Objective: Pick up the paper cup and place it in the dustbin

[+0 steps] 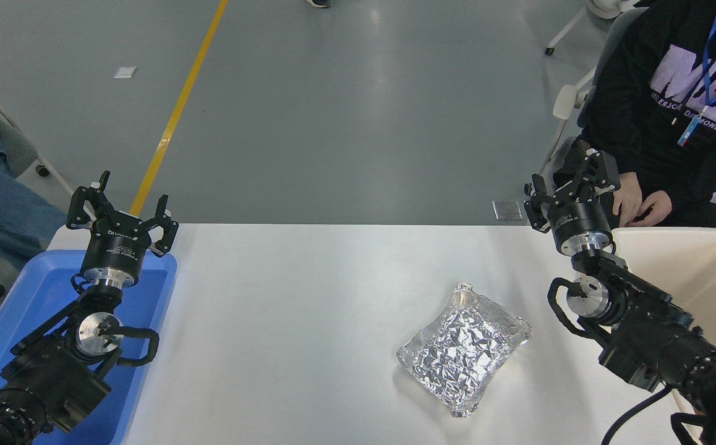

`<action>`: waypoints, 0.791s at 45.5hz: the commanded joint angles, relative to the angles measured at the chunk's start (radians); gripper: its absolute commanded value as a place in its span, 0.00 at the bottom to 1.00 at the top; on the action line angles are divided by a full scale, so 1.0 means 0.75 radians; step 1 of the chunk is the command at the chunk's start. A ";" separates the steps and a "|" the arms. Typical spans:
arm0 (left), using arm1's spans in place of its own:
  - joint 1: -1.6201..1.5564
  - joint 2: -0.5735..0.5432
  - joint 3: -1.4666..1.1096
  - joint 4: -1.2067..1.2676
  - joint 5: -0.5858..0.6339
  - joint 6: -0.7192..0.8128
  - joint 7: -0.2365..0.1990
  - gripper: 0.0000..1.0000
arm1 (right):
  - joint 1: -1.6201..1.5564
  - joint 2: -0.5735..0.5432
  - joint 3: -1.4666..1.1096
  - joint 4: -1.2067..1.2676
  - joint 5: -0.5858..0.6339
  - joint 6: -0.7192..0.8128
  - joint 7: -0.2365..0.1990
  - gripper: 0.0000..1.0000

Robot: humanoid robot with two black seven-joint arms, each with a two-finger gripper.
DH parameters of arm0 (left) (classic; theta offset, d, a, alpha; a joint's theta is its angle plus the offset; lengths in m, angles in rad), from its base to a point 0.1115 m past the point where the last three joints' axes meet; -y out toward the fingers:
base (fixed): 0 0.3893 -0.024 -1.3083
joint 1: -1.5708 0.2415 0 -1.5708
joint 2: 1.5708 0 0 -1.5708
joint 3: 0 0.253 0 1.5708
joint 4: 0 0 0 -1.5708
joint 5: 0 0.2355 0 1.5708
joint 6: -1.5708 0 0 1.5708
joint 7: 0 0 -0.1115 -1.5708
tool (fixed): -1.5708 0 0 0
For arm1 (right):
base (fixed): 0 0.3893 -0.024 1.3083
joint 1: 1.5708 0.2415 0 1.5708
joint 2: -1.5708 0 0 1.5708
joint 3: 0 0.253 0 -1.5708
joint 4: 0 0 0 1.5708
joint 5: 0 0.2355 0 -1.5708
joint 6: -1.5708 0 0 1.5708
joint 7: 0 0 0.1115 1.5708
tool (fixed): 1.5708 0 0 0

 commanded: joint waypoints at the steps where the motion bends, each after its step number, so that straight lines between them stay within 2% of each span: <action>1: 0.000 0.000 0.000 0.000 0.000 0.000 0.000 0.99 | 0.007 -0.002 0.000 0.002 0.000 0.000 0.000 1.00; 25: 0.000 0.000 -0.002 0.000 0.000 0.000 0.000 0.99 | 0.037 -0.008 -0.019 -0.006 -0.014 0.004 -0.010 1.00; 32: 0.000 0.000 -0.002 0.000 0.000 0.000 0.000 0.99 | 0.062 -0.051 -0.229 -0.008 -0.028 0.006 -0.014 1.00; 36: 0.000 0.000 -0.002 0.000 0.000 0.000 0.000 0.99 | 0.093 -0.136 -0.362 0.041 -0.026 0.017 -0.014 1.00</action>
